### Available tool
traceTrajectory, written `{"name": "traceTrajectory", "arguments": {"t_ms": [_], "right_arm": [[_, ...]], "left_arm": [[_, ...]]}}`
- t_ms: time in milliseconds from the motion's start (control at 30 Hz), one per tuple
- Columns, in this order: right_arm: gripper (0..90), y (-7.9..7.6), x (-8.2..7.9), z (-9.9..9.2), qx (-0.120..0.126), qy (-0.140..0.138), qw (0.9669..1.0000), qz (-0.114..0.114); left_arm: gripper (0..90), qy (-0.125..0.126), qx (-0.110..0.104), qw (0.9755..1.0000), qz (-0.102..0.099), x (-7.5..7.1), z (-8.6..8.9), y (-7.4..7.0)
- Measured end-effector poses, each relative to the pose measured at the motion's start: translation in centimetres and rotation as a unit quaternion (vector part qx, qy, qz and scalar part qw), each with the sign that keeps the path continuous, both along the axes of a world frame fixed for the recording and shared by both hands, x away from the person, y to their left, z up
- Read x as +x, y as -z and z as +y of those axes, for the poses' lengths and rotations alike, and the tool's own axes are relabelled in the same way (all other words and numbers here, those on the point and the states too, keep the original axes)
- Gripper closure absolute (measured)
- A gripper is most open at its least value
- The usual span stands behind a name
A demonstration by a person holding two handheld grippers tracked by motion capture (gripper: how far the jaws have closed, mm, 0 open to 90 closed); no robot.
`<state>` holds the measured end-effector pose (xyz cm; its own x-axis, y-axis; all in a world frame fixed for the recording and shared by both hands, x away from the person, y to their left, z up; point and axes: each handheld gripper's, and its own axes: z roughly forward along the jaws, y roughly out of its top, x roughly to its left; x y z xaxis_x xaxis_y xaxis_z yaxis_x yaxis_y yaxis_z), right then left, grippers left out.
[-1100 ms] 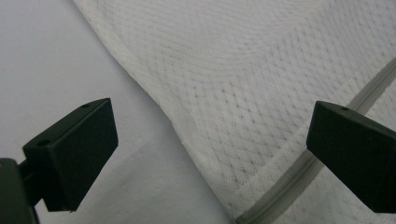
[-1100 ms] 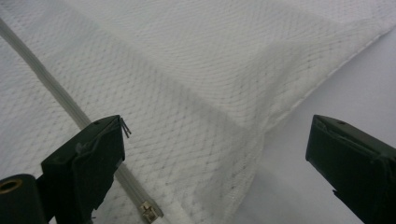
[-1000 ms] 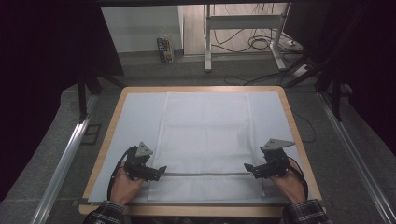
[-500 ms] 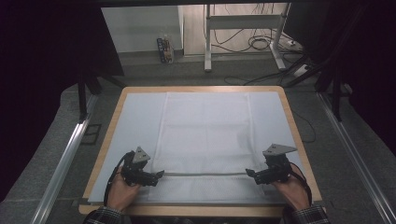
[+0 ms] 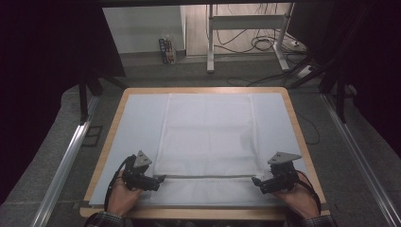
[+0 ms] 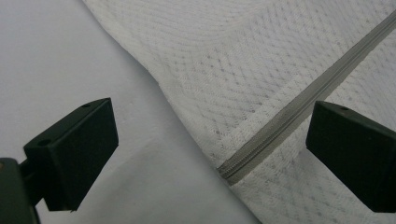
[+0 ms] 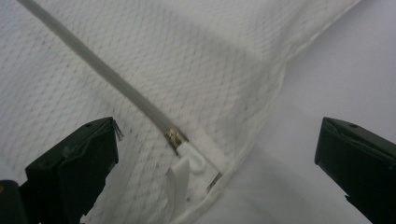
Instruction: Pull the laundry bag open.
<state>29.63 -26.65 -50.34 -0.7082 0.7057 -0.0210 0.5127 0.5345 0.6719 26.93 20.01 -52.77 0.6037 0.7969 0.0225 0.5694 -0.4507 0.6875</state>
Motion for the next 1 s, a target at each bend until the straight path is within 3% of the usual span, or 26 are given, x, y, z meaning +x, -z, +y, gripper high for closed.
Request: {"name": "traceTrajectory", "arguments": {"t_ms": [200, 533, 667, 800, 1000], "right_arm": [[4.8, 0.3, -0.7, -0.1, -0.027, -0.011, 0.9996, -0.004], [20.8, 1.2, -0.8, -0.1, -0.052, -0.028, 0.9977, 0.035], [31.1, 1.0, -0.9, 0.0, -0.053, -0.016, 0.9976, 0.041], [48.6, 0.9, -1.1, 0.0, -0.049, -0.007, 0.9979, 0.041], [66.6, 0.8, -1.6, 0.3, -0.052, -0.019, 0.9978, 0.035]], "left_arm": [[2.4, 0.003, 0.002, 1.0000, 0.001, 0.0, -0.1, 0.0], [2.6, 0.007, 0.008, 0.9999, 0.006, 0.1, -0.3, 0.2], [2.7, 0.008, 0.012, 0.9999, 0.006, 0.0, -0.4, 0.2], [2.7, 0.010, 0.016, 0.9998, 0.002, 0.0, -0.5, 0.2], [2.7, 0.011, 0.019, 0.9998, 0.000, -0.1, -0.6, 0.2]]}}
